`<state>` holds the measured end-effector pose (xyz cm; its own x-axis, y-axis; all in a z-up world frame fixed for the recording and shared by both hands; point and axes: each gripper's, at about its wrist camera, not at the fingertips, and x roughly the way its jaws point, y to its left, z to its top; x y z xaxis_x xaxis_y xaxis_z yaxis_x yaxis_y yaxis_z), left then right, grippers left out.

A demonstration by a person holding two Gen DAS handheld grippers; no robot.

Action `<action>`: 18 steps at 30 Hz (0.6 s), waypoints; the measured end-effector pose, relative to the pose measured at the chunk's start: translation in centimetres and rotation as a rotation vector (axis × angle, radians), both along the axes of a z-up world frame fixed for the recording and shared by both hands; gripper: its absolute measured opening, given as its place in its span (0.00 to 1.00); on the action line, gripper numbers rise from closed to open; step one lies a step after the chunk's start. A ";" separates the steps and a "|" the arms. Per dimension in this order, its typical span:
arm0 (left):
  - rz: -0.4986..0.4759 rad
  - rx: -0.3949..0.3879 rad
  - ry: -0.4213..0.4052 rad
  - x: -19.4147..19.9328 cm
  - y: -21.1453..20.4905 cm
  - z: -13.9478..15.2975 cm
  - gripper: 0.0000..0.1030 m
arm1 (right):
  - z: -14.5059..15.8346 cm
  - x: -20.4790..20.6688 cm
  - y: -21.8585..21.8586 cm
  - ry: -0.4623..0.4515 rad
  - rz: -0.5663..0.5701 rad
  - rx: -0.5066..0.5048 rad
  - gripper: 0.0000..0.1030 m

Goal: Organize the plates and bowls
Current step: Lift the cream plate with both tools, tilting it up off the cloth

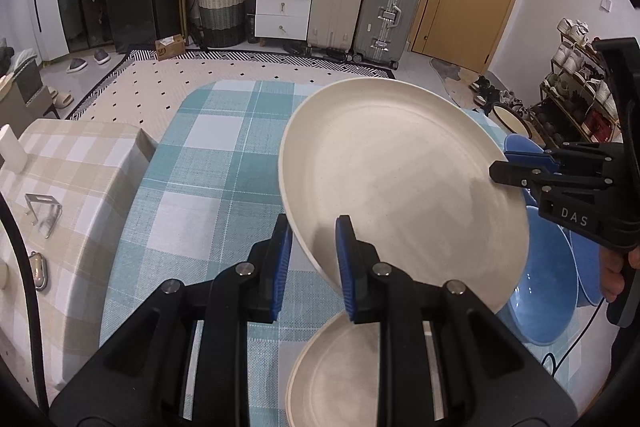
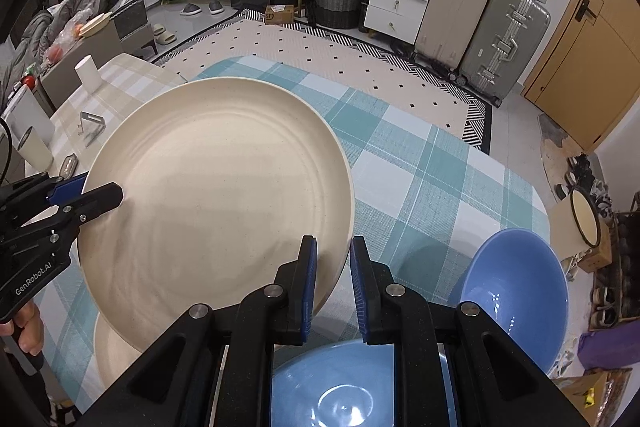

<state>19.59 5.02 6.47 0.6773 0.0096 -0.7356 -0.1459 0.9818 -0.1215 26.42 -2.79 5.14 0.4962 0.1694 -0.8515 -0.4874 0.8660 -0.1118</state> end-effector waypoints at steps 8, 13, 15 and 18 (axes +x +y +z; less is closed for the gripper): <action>-0.002 0.018 -0.032 -3.1 -0.9 2.5 0.19 | 2.1 -3.1 -0.1 -0.039 0.002 0.011 0.17; -0.005 0.035 -0.057 -5.4 -1.8 4.1 0.19 | 3.3 -5.2 -0.4 -0.065 -0.001 0.026 0.17; -0.009 0.038 -0.062 -6.3 -2.1 4.5 0.19 | 3.7 -6.0 -0.6 -0.074 -0.001 0.030 0.17; -0.012 0.045 -0.065 -7.3 -2.4 5.0 0.19 | 4.0 -6.9 -0.7 -0.082 -0.003 0.035 0.17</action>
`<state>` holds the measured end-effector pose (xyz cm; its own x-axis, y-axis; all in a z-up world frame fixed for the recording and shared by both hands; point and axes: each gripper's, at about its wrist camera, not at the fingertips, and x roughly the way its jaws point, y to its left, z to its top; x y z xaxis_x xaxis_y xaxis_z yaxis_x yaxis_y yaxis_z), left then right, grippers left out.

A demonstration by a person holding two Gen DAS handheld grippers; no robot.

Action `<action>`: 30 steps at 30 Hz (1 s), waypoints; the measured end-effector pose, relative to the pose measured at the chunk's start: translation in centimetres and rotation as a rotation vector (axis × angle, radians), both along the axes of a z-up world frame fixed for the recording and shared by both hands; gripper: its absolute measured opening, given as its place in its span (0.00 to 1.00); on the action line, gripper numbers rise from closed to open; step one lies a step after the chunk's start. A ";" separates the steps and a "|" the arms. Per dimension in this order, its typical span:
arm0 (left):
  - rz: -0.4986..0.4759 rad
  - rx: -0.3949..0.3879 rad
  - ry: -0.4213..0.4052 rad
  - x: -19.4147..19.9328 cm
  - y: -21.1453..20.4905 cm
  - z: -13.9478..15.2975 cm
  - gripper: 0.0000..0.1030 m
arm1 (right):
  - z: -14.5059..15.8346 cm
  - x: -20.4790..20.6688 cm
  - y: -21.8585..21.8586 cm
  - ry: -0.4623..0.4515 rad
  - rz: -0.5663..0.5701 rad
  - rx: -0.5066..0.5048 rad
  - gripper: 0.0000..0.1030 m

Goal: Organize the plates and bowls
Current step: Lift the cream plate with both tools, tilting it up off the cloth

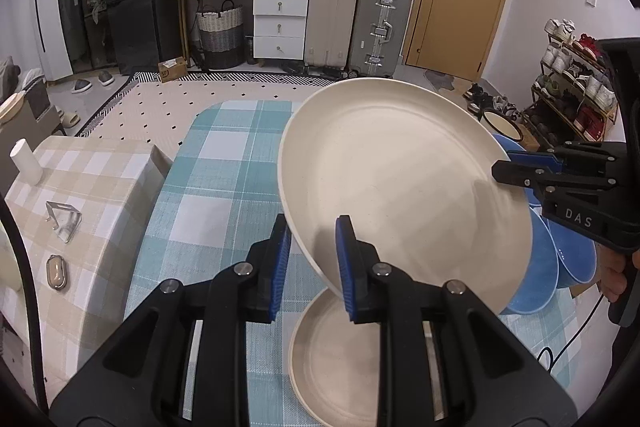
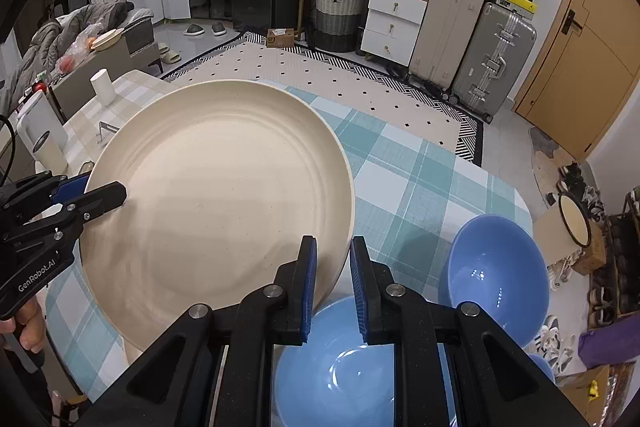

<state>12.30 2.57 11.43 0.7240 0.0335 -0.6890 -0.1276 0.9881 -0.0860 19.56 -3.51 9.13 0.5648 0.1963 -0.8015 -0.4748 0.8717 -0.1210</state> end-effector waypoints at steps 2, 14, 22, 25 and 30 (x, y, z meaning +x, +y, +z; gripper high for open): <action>-0.003 0.000 -0.004 -0.7 -0.3 0.3 0.19 | 0.1 -0.7 -0.1 -0.003 0.000 0.002 0.17; -0.014 0.016 -0.022 -4.3 -1.6 1.1 0.19 | 0.4 -3.8 -0.4 -0.023 0.000 0.014 0.17; -0.019 0.022 -0.026 -6.5 -2.1 1.0 0.19 | 0.2 -5.9 -0.6 -0.037 0.000 0.024 0.18; -0.022 0.025 -0.028 -7.5 -2.4 0.9 0.19 | 0.1 -6.7 -0.7 -0.040 -0.001 0.032 0.18; -0.025 0.028 -0.032 -8.3 -2.8 0.7 0.19 | -0.3 -7.7 -0.9 -0.040 -0.004 0.040 0.18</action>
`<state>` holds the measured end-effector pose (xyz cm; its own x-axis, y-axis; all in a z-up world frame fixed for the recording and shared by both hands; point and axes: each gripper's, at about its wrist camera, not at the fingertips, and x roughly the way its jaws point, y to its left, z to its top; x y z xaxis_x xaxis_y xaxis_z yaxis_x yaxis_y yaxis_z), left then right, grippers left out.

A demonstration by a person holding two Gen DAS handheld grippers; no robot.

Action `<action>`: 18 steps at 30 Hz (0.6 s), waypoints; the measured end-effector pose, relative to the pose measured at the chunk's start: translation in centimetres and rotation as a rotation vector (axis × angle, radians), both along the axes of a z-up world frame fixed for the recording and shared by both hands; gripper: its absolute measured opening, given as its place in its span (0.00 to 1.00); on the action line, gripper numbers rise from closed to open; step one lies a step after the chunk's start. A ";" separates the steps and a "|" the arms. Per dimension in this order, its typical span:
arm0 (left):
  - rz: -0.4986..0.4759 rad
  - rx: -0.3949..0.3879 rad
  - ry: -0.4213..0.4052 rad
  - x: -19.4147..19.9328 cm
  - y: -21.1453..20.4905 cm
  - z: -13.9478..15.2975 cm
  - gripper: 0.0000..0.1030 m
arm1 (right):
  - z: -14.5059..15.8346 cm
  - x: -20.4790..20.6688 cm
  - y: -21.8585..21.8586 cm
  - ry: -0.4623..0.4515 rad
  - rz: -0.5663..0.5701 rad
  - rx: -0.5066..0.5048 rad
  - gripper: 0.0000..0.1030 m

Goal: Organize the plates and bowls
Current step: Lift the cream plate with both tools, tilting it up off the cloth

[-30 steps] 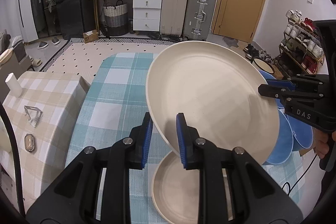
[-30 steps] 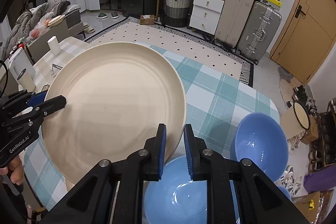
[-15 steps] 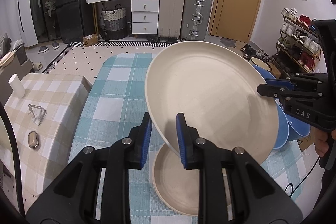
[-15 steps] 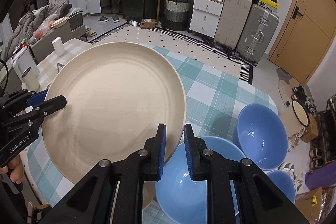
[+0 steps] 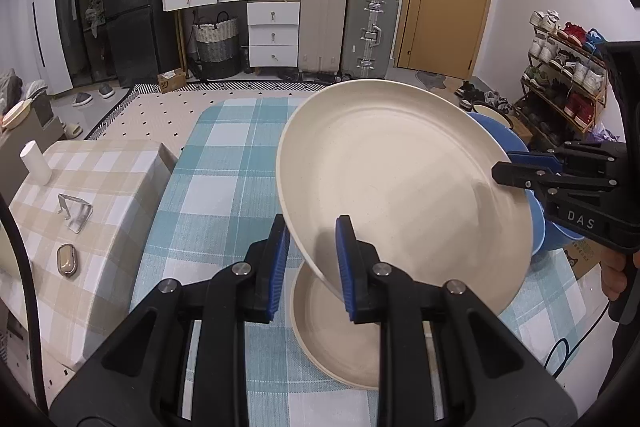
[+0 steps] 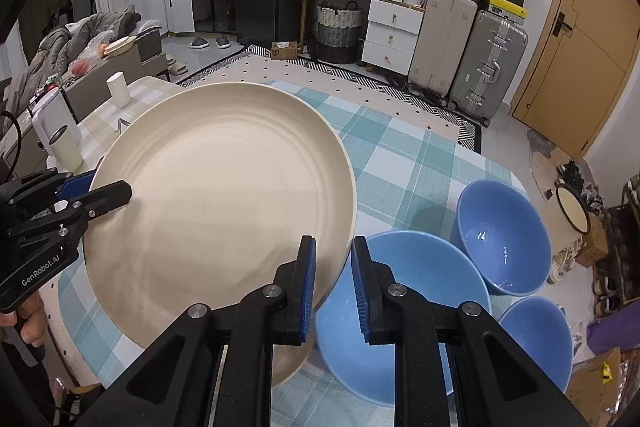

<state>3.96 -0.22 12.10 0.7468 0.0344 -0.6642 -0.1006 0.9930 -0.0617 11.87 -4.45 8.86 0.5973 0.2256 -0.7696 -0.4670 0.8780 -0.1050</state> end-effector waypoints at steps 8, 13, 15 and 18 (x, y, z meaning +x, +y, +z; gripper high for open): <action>0.001 -0.009 0.014 -1.3 -0.2 -1.4 0.19 | -0.5 -1.7 -0.1 -0.011 0.002 0.030 0.18; 0.004 -0.009 0.019 -1.9 -0.1 -2.3 0.19 | -0.8 -2.4 0.1 -0.014 0.008 0.033 0.18; 0.007 -0.009 0.022 -1.8 0.3 -2.7 0.19 | -1.1 -2.7 0.2 -0.009 0.011 0.040 0.18; 0.007 -0.010 0.025 -2.1 0.6 -3.3 0.19 | -1.5 -3.1 0.3 -0.012 0.014 0.046 0.19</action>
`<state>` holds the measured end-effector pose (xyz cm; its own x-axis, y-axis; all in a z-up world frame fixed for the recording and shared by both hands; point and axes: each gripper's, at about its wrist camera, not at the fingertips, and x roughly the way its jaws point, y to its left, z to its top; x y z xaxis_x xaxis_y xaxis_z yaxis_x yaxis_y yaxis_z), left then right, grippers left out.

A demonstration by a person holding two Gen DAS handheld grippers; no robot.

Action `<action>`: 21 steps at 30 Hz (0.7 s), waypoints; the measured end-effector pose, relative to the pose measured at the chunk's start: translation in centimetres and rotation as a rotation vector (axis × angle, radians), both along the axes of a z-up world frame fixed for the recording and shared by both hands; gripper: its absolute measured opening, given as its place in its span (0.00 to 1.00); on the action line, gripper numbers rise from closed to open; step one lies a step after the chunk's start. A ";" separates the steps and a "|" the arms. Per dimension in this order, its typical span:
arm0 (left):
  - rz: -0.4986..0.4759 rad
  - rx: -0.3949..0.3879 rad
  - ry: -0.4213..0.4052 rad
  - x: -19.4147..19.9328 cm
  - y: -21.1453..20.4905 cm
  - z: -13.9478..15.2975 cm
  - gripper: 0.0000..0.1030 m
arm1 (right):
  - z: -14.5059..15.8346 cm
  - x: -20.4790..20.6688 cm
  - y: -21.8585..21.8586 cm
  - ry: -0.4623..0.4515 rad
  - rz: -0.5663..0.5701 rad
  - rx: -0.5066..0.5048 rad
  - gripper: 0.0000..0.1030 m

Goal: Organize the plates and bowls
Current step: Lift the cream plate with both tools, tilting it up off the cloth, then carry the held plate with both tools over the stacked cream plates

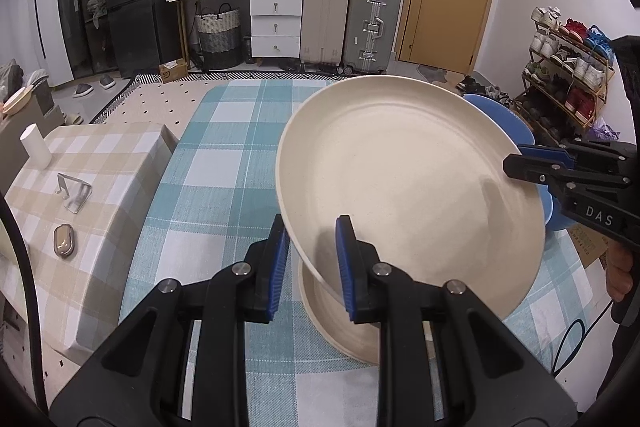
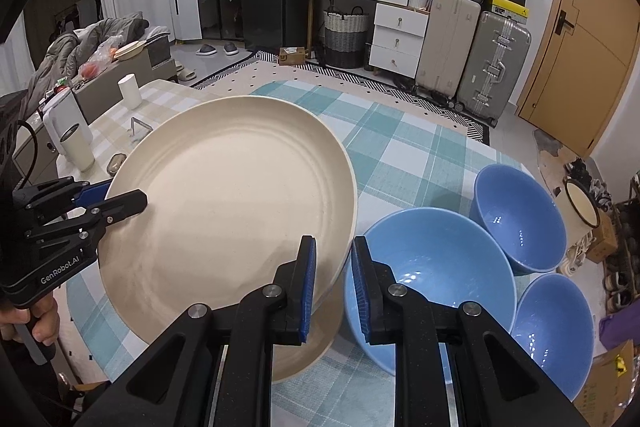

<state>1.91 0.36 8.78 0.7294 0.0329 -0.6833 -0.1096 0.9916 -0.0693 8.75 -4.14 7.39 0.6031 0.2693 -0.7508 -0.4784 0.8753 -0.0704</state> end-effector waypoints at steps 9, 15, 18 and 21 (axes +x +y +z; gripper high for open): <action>0.004 -0.016 0.005 -0.1 1.1 -1.6 0.19 | -1.1 -0.9 0.3 -0.001 0.001 0.012 0.19; 0.001 -0.020 0.012 -0.1 2.0 -2.6 0.19 | -2.3 -1.6 0.3 0.009 -0.004 0.021 0.19; -0.002 -0.023 0.014 0.0 2.3 -3.3 0.19 | -2.7 -1.9 0.3 0.011 -0.007 0.022 0.19; -0.007 -0.022 0.021 0.3 2.5 -3.8 0.19 | -3.4 -2.1 0.1 0.022 -0.012 0.028 0.19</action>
